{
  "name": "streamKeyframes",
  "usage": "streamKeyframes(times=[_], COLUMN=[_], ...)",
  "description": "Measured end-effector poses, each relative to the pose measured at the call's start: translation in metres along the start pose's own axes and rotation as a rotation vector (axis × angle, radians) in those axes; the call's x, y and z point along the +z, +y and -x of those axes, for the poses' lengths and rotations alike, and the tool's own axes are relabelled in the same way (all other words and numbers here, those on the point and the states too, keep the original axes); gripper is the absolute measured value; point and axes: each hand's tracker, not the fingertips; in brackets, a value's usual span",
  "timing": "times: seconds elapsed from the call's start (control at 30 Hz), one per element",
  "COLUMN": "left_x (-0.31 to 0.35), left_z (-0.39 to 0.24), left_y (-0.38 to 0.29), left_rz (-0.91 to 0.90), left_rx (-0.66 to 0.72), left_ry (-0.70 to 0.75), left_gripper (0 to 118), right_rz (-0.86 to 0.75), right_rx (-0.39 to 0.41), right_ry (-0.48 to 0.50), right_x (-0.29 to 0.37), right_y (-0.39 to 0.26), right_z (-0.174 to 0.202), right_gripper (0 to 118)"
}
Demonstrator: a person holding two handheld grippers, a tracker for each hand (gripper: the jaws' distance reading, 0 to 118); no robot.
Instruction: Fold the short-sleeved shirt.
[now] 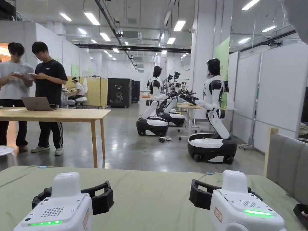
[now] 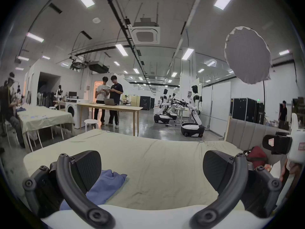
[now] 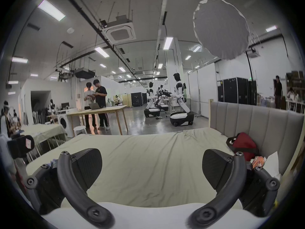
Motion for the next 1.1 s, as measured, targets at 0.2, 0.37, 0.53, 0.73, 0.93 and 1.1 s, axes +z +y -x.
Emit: streamKeyframes(times=[0.2, 0.37, 0.53, 0.73, 0.93, 1.1], left_x=[-0.005, -0.014, -0.022, -0.031, -0.033, -0.013], left_z=[0.000, -0.023, -0.060, -0.059, -0.046, -0.017], left_y=[0.003, 0.008, -0.021, -0.104, -0.024, 0.015], left_rz=[0.018, -0.006, -0.084, -0.187, 0.043, -0.027], left_rx=[-0.100, -0.630, -1.394, -2.283, -1.015, -0.240], left_ry=[-0.041, -0.028, -0.023, -0.053, -0.141, -0.232], left_gripper=[118, 118, 118, 118, 118, 118], right_rz=[-0.009, -0.030, -0.088, -0.134, 0.022, -0.011], right_rx=[0.102, 0.512, 1.357, 2.120, 1.094, 0.188], right_ry=[0.012, -0.008, 0.027, 0.046, 0.062, 0.176], right_x=[-0.008, -0.011, -0.020, -0.007, -0.012, -0.003], right_y=[0.002, 0.008, -0.026, -0.089, -0.025, 0.017], right_z=[-0.001, 0.012, 0.046, 0.032, 0.024, -0.004], right_gripper=[118, 118, 118, 118, 118, 118])
